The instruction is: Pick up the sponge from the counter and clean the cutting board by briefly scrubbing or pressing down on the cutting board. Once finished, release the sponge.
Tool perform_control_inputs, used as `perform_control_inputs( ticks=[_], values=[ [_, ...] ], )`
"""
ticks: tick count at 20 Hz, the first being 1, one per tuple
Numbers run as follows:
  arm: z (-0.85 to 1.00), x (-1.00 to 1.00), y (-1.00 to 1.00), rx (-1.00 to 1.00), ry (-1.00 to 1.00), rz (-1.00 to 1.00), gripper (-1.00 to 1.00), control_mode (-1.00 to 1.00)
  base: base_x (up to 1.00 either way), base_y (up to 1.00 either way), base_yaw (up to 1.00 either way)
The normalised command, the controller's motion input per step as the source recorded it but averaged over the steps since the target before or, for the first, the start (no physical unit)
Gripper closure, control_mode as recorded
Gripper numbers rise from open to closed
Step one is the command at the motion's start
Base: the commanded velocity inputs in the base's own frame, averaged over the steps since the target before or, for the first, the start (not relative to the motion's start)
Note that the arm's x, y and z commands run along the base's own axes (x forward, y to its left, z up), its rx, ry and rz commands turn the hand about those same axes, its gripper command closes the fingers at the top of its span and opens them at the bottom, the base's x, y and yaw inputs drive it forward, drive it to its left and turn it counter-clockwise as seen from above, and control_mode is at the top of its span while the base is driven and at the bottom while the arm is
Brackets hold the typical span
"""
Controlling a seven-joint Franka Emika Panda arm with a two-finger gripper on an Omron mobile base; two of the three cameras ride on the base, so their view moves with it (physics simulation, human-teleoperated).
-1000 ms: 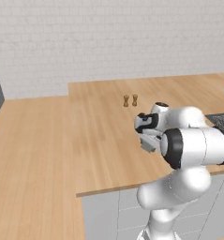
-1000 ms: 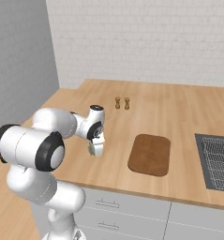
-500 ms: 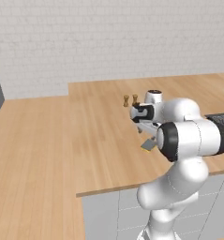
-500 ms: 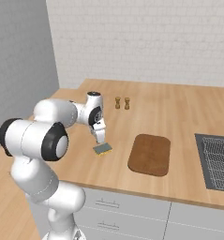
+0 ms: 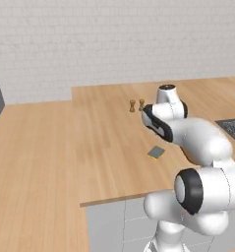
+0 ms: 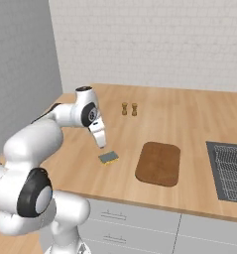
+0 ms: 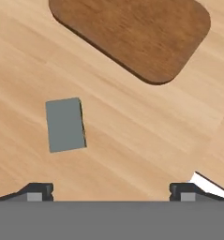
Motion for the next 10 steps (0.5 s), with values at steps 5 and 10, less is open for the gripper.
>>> perform_control_inputs(
  ticks=[5,10],
  values=[
    [0.18,-1.0,-0.71,0.0,-0.23,-0.05,-1.0,-1.0,0.0,0.0,0.0],
    [-0.22,-1.0,-0.66,0.0,-0.2,-0.03,-1.0,-1.0,0.0,0.0,0.0]
  ],
)
